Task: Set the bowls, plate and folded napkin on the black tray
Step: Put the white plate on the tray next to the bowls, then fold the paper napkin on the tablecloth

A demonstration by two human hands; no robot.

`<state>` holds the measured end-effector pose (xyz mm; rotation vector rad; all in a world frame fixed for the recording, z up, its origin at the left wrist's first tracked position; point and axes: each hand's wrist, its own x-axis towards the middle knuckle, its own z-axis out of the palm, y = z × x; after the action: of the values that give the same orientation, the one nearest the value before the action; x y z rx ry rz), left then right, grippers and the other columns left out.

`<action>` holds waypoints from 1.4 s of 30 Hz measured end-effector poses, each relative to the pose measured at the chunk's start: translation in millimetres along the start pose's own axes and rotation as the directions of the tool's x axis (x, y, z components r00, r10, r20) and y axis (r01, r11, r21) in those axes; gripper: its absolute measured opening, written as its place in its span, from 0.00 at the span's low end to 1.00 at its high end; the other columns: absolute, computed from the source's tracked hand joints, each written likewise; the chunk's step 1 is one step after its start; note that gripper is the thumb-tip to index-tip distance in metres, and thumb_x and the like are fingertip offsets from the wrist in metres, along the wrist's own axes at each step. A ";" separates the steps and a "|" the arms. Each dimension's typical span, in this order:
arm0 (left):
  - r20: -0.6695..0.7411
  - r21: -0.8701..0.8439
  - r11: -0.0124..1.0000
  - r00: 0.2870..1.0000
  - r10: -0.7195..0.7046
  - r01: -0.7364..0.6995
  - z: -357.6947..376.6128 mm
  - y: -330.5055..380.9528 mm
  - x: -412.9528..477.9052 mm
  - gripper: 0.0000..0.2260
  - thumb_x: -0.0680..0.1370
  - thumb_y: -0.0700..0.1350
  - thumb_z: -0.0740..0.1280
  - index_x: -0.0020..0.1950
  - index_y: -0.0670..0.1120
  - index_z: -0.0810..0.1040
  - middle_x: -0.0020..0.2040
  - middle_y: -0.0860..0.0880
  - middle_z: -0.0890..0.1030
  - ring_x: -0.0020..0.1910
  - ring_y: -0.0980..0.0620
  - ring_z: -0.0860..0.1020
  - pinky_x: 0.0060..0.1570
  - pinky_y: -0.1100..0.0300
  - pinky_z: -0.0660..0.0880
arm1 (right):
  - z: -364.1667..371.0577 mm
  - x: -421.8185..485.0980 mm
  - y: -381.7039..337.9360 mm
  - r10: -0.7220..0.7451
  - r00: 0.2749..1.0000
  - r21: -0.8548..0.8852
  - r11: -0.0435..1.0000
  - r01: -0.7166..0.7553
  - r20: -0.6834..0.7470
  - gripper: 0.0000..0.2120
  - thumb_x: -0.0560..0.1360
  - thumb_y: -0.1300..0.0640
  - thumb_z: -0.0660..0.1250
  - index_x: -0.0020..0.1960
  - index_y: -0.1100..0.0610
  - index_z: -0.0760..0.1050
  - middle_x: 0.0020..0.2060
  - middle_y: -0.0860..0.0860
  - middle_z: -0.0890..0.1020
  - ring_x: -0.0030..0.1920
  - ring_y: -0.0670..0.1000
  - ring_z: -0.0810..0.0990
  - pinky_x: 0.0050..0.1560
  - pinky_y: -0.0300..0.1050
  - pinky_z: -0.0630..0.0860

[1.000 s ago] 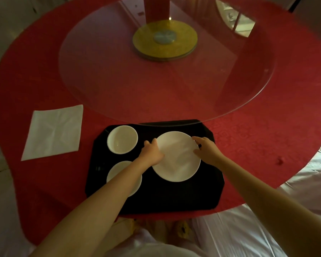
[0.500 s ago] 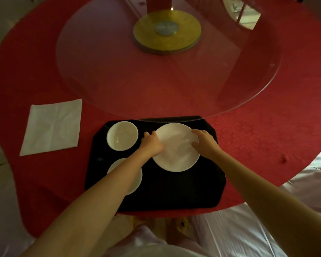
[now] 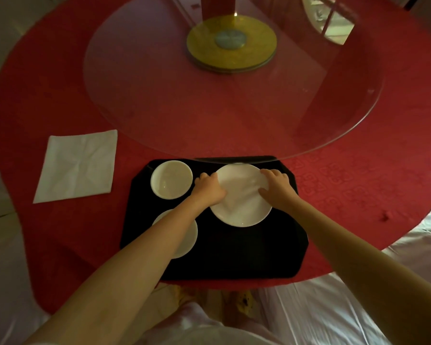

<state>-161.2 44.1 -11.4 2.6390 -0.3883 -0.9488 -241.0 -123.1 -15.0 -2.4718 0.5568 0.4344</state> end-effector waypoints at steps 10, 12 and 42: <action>-0.276 -0.046 0.984 0.949 0.156 -0.175 -90.5 -44.0 -25.5 0.25 0.77 0.49 0.62 0.72 0.44 0.61 0.71 0.40 0.64 0.70 0.39 0.60 0.67 0.47 0.62 | -18.5 18.5 -110.2 -0.236 0.969 -0.135 0.965 0.226 -0.067 0.29 0.75 0.57 0.64 0.72 0.58 0.56 0.71 0.58 0.62 0.71 0.62 0.56 0.69 0.59 0.60; -0.329 -0.051 0.973 0.923 0.197 -0.226 -92.0 -47.0 -27.1 0.23 0.78 0.48 0.62 0.71 0.44 0.63 0.70 0.40 0.65 0.69 0.40 0.61 0.67 0.48 0.62 | -18.2 20.1 -111.7 -0.252 0.966 -0.140 0.960 0.242 -0.057 0.29 0.75 0.57 0.64 0.72 0.57 0.56 0.71 0.58 0.62 0.71 0.62 0.56 0.69 0.59 0.60; -0.381 -0.104 0.994 0.922 -0.072 0.035 -89.0 -347.6 -35.1 0.28 0.76 0.49 0.63 0.74 0.49 0.57 0.77 0.46 0.54 0.76 0.47 0.51 0.74 0.52 0.51 | 156.4 55.7 -318.7 -0.534 0.773 -0.485 0.604 0.633 0.343 0.24 0.76 0.44 0.58 0.66 0.57 0.67 0.64 0.55 0.72 0.66 0.58 0.64 0.64 0.54 0.64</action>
<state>-78.2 392.1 -56.4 2.6731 -0.1707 -0.4295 -70.2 193.1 -17.4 -2.9444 -0.5762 0.5821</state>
